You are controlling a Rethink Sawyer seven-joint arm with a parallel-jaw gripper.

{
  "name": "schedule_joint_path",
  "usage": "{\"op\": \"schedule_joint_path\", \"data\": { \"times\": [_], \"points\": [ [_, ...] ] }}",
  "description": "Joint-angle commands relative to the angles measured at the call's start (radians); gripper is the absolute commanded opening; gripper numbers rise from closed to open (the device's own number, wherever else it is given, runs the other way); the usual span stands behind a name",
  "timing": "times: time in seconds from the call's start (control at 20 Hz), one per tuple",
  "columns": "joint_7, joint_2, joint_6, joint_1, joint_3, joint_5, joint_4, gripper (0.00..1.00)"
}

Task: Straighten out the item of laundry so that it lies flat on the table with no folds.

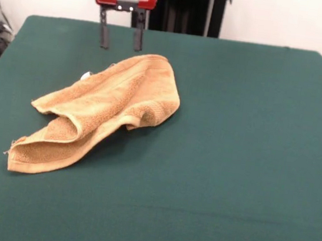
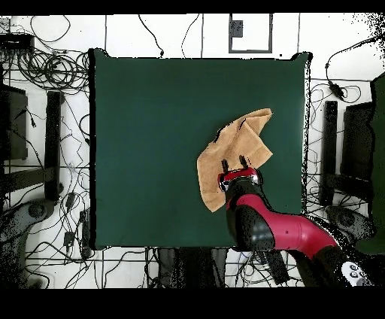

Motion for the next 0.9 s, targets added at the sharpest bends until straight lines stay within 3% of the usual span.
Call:
{"op": "schedule_joint_path", "data": {
  "times": [0.05, 0.6, 0.9],
  "points": [
    [0.196, 0.062, -0.090, 0.070, -0.028, 0.005, -0.038, 1.00],
    [0.247, 0.094, -0.218, 0.105, -0.046, 0.061, -0.018, 1.00],
    [0.267, 0.080, -0.210, 0.066, -0.002, 0.059, -0.007, 1.00]
  ]
}}
